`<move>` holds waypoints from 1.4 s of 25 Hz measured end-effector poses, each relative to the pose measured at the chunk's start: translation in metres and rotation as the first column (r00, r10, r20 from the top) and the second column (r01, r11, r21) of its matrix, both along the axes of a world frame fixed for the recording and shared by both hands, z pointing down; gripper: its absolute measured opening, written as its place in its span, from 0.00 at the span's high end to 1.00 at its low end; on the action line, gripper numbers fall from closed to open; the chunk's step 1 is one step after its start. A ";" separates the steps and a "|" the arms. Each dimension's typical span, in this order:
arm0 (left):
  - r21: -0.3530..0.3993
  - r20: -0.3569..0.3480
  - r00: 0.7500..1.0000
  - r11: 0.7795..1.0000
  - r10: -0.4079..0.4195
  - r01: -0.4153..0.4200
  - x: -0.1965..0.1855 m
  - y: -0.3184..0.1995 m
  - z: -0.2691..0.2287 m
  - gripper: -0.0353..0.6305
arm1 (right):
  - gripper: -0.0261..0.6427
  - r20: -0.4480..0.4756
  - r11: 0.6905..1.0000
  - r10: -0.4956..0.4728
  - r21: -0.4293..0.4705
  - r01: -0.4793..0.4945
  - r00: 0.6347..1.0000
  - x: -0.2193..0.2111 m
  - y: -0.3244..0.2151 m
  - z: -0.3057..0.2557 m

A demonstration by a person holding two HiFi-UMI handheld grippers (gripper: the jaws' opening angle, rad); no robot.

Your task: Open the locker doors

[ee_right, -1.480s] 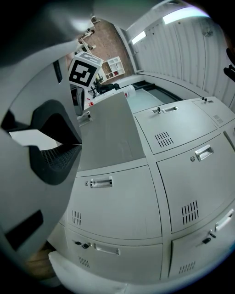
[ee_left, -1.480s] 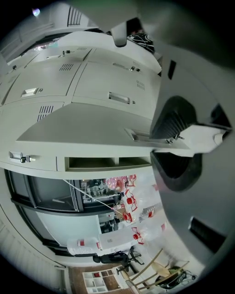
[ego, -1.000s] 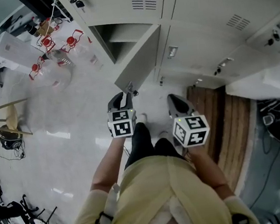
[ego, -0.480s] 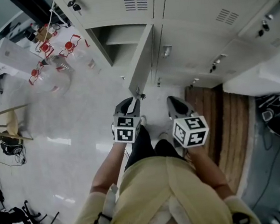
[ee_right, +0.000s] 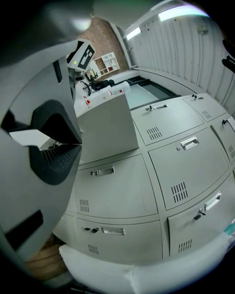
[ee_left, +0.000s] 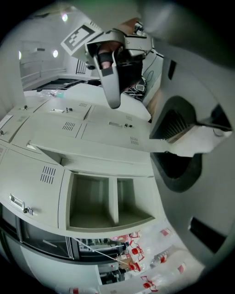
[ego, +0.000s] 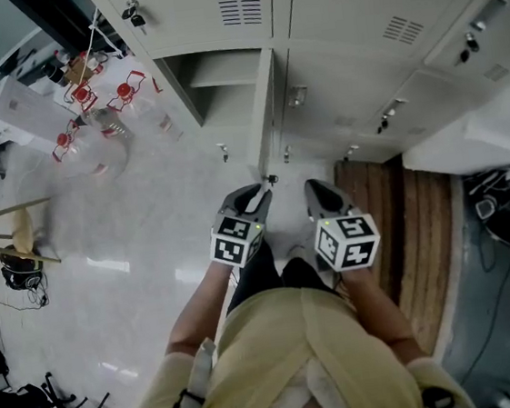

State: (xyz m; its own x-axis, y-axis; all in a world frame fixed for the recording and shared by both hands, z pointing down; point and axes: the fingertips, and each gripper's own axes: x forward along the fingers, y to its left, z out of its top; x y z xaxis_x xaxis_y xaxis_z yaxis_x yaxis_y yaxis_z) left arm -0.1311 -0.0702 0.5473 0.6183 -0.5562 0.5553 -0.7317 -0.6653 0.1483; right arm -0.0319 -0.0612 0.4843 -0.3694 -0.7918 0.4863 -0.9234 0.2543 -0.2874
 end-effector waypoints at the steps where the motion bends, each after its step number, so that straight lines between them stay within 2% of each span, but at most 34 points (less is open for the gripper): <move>1: 0.005 -0.009 1.000 1.000 0.020 -0.020 0.004 0.001 -0.002 0.81 | 0.95 0.000 1.000 0.004 0.000 -0.004 1.000 0.001 0.000 0.000; 6: -0.032 -0.051 0.993 0.993 0.110 -0.112 0.018 0.017 -0.007 0.81 | 0.95 0.003 1.000 0.021 0.000 -0.021 1.000 0.008 0.002 0.000; 10: -0.017 -0.077 0.992 0.994 0.103 -0.104 0.016 0.022 -0.014 0.81 | 0.95 0.004 1.000 0.029 -0.001 -0.029 1.000 0.012 0.003 0.002; 13: 0.001 -0.085 0.994 0.997 0.072 -0.072 0.003 0.025 -0.020 0.81 | 0.95 0.001 1.000 0.031 0.001 -0.031 1.000 0.015 0.004 0.001; 17: 0.019 -0.093 0.996 1.000 -0.013 0.015 -0.023 0.023 -0.029 0.81 | 0.95 0.005 1.000 0.021 0.004 -0.021 1.000 0.015 0.005 0.002; 23: 0.064 -0.108 0.987 0.990 -0.118 0.125 -0.048 0.020 -0.048 0.82 | 0.95 0.018 1.000 -0.018 0.000 0.018 1.000 0.005 0.006 0.006; 30: 0.115 -0.107 0.983 0.980 -0.149 0.162 -0.056 0.024 -0.070 0.82 | 0.95 0.017 1.000 -0.019 0.007 0.019 1.000 0.000 -0.002 0.007; 35: 0.120 -0.124 0.976 0.974 -0.178 0.193 -0.054 0.022 -0.076 0.82 | 0.95 -0.002 1.000 0.005 0.015 -0.005 1.000 0.014 -0.007 0.009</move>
